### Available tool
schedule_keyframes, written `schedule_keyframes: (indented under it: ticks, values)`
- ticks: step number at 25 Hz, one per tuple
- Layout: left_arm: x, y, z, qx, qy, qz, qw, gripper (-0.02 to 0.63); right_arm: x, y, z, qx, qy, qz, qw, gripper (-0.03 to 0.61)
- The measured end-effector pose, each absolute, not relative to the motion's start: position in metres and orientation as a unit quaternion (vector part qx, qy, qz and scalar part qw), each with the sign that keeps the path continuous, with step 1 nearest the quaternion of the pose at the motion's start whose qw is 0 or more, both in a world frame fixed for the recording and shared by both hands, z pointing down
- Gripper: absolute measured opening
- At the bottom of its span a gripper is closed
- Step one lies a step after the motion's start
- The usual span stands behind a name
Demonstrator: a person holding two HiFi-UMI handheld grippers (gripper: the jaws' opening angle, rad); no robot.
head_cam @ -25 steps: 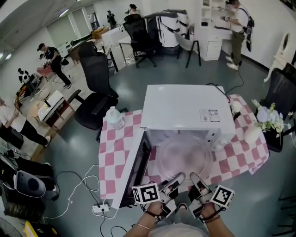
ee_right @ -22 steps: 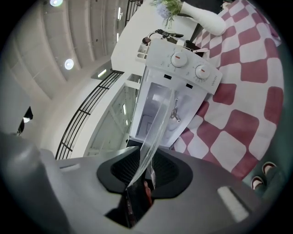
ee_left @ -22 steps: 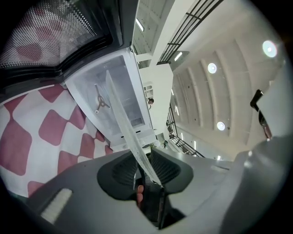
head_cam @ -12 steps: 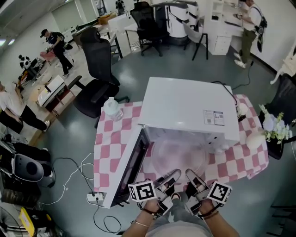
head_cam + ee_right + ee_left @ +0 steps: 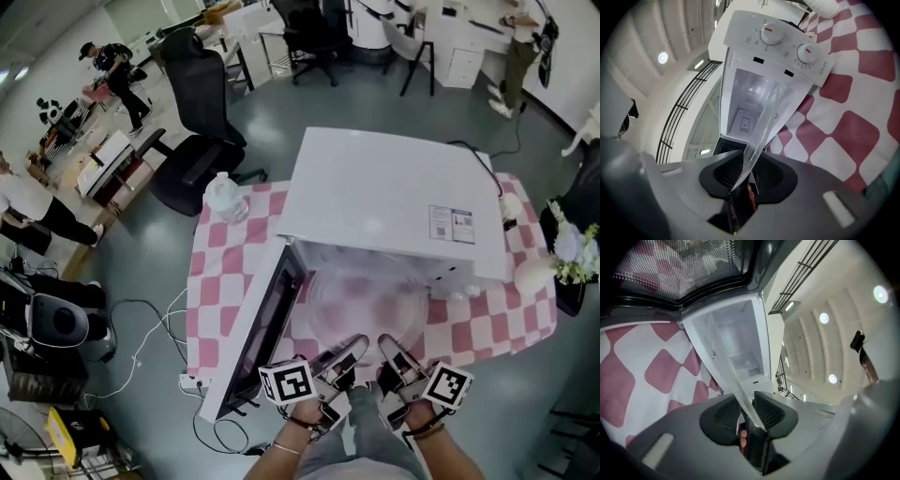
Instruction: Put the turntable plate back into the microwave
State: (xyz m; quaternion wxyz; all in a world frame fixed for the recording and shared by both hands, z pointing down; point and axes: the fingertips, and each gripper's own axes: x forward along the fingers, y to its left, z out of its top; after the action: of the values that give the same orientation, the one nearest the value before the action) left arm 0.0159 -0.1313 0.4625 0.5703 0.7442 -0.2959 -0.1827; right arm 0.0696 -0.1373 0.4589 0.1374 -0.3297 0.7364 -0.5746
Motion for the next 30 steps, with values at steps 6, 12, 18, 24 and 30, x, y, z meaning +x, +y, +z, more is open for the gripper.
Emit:
schedule_keyframes:
  ticks: [6,12,18,24,30]
  values:
    - [0.015,-0.135,0.483,0.739,-0.298,-0.195,0.573,0.092,0.069,-0.141,0.478,-0.329,0.734,-0.578,0.136,0.074]
    - [0.014,-0.133,0.495,0.732,-0.299,-0.202,0.578,0.092,0.067,-0.139,0.491,-0.329,0.729,-0.585,0.135,0.074]
    - [0.013,-0.133,0.494,0.731,-0.294,-0.209,0.579,0.092,0.066,-0.138,0.492,-0.329,0.725,-0.589,0.137,0.074]
    - [0.012,-0.137,0.495,0.723,-0.291,-0.224,0.585,0.089,0.067,-0.142,0.492,-0.331,0.728,-0.585,0.137,0.074]
    - [0.014,-0.144,0.495,0.715,-0.290,-0.239,0.589,0.084,0.070,-0.150,0.492,-0.331,0.730,-0.582,0.138,0.074]
